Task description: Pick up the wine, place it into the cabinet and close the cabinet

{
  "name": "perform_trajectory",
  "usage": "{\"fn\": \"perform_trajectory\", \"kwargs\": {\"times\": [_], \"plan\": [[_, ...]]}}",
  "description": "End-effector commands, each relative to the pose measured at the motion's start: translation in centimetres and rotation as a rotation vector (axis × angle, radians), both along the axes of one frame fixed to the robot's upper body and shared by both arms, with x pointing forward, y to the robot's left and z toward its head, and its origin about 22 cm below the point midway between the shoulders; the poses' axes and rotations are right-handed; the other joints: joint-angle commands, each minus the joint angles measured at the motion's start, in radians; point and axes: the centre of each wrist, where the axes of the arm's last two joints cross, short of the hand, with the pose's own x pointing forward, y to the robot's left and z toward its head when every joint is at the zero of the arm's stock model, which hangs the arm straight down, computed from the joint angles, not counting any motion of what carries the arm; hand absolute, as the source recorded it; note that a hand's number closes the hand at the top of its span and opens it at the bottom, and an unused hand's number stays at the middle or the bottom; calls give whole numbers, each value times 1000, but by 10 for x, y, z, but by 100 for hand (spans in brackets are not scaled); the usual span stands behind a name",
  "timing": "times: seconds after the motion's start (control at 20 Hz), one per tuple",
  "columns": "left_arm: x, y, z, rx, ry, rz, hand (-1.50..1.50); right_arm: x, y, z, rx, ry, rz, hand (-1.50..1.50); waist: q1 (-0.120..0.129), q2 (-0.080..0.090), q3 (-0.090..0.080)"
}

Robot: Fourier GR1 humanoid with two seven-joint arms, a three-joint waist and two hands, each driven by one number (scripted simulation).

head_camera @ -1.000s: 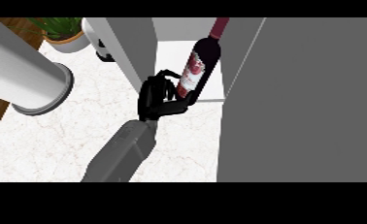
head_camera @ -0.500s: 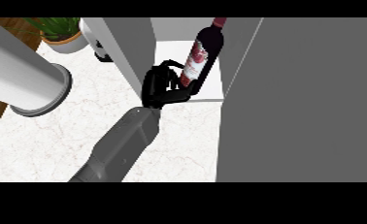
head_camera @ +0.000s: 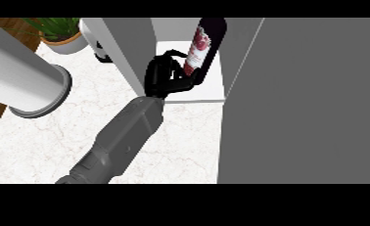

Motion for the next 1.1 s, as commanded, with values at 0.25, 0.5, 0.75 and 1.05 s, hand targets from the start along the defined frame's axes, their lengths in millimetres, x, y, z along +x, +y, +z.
{"fn": "perform_trajectory", "kwargs": {"times": [0.25, 0.5, 0.75, 1.05], "plan": [[16, 6, 7, 22, 39, 37, 150, 3, -1, 1, -11, -12, 0, -150, -11, 4, 0], [9, 7, -3, 71, 74, 68, 150, 19, 0, -6, -14, -15, 21, -150, -30, 9, 0], [16, 12, 0, 71, 62, 80, 150, 5, 7, -6, -23, -2, 30, -150, -20, 6, 0], [20, 25, -3, 39, 35, 176, 150, 7, 8, 4, 7, -17, 34, -150, -27, 13, -1]]}}
